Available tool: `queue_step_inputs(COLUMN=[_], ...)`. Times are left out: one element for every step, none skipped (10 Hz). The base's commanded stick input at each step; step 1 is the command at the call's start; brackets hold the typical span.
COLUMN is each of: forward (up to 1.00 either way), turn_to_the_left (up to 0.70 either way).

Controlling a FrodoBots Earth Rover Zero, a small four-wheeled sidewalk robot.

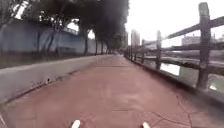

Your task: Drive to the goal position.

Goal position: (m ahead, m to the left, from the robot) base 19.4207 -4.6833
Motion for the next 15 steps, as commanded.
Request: queue_step_inputs(forward=[0.70, 0.70, 0.70, 0.70, 0.70, 0.70, 0.70, 0.70, 0.70, 0.70, 0.70, 0.70, 0.70, 0.70, 0.70], turn_to_the_left=[0.00, 0.00, 0.00, 0.00, 0.00, 0.00, 0.00, 0.00, 0.00, 0.00, 0.00, 0.00, 0.00, 0.00, 0.00])
